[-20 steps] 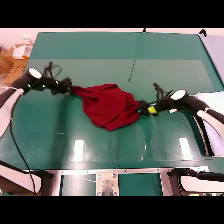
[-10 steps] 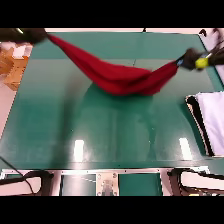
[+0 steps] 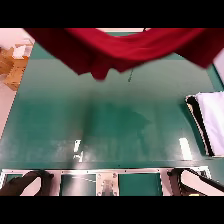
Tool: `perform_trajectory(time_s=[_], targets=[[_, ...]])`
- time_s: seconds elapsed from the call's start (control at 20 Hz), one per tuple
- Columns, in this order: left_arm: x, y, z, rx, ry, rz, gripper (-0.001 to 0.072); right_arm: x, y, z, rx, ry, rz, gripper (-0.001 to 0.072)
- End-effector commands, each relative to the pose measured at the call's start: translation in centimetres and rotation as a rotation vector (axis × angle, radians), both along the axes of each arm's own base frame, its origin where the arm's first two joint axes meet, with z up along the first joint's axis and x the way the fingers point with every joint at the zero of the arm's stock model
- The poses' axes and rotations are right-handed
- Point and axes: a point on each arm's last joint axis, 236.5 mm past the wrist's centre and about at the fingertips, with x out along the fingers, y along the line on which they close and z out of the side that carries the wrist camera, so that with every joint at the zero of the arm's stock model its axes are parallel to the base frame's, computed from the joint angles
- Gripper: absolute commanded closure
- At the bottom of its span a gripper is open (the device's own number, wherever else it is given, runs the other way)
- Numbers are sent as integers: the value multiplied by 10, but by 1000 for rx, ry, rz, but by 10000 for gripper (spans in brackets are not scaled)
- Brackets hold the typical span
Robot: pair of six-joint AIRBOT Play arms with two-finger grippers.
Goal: Fold the shirts.
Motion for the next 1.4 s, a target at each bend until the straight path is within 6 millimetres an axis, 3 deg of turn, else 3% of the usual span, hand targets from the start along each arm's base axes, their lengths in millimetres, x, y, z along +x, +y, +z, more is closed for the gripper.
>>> perform_trajectory(time_s=[0.0,0.1,0.15,0.25,0.35,0.45,0.6,0.75,0.9,0.95,1.0,1.05,1.1,1.25,1.35], targets=[[-51,10,37,20,-142,64,681,-44,4,41,-69,-130,-62,693],[-42,10,22,24,-78,63,681,-41,2,32,-62,-106,-63,693],[-28,11,3,32,-11,62,681,-34,-1,19,-46,-71,-60,693],[8,11,-44,39,146,49,680,-11,-6,-26,-4,48,-40,693],[49,7,-113,24,346,11,680,13,-6,-92,30,193,0,693],[86,-1,-194,-20,543,-41,680,35,-1,-171,74,343,37,692],[133,-11,-326,-103,774,-94,680,68,1,-308,145,520,1,692],[168,-2,-449,-220,952,-34,680,91,-11,-434,210,685,-112,692],[187,3,-519,-254,1069,1,680,109,-15,-505,266,825,-125,692],[193,5,-534,-270,1084,14,680,116,-16,-516,270,842,-125,690],[196,7,-547,-277,1098,25,680,125,-19,-521,271,845,-125,582],[197,8,-558,-279,1116,31,680,134,-21,-519,267,835,-122,354],[197,8,-567,-279,1134,34,680,140,-26,-509,257,819,-116,282],[197,8,-577,-280,1155,35,680,135,-39,-449,268,804,-40,282],[194,6,-578,-279,1165,29,679,109,-38,-419,279,838,7,283]])
